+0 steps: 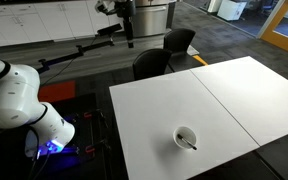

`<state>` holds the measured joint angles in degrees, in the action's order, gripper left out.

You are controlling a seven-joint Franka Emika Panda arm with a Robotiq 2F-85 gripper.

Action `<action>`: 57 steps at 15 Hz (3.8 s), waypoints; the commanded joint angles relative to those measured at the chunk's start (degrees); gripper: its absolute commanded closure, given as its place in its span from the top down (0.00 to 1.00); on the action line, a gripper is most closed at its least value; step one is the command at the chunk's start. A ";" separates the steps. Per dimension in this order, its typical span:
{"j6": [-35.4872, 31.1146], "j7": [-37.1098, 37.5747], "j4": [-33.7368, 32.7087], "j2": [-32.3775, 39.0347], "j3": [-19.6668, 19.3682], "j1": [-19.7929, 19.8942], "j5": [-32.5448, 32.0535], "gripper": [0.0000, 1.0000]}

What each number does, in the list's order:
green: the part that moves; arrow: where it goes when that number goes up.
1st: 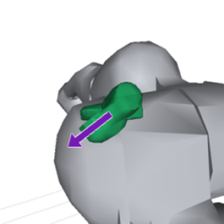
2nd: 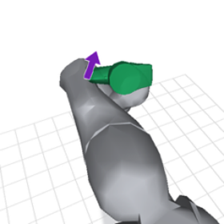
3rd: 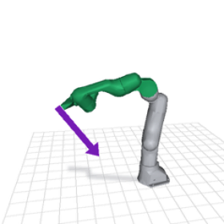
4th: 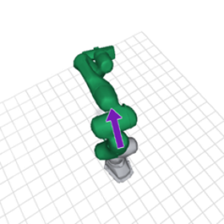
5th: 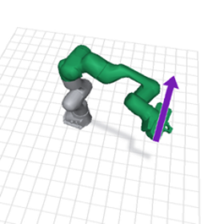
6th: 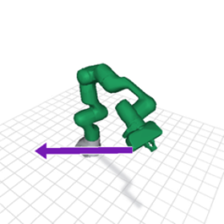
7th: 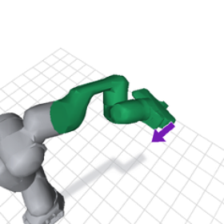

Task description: Remove the marker from the bowl and put it on the table

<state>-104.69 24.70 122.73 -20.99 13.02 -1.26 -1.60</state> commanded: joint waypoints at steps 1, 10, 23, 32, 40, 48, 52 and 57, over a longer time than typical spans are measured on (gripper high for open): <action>-2.89 5.76 -0.45 -0.30 -1.76 1.13 -0.09 1.00; -9.92 24.20 -2.15 2.50 -5.75 8.03 -3.99 1.00; -16.22 52.49 -5.55 18.20 -12.74 10.62 -18.05 1.00; -19.86 54.20 -6.32 27.03 -17.66 9.06 -23.09 1.00; -19.87 55.37 -5.56 27.04 -18.38 8.05 -22.77 1.00; -26.67 57.05 -9.29 36.72 -20.40 7.71 -19.04 1.00; -31.55 58.08 -11.42 42.23 -22.59 6.96 -16.02 1.00; -32.64 62.80 -15.06 47.89 -25.78 4.87 -15.53 1.00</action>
<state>-136.89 84.50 110.95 23.54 -10.41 5.69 -18.10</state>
